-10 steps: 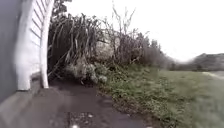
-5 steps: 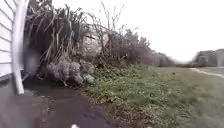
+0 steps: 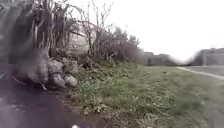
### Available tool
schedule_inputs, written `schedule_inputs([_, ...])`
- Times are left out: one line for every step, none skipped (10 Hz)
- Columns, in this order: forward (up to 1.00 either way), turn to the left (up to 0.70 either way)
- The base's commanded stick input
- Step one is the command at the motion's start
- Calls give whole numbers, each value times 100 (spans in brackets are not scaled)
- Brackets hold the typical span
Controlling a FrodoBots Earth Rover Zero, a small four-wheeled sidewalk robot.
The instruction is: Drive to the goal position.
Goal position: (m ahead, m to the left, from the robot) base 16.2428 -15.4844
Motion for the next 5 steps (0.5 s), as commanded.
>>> schedule_inputs([70, -35])
schedule_inputs([70, -35])
schedule_inputs([70, -35])
schedule_inputs([70, -35])
schedule_inputs([70, -35])
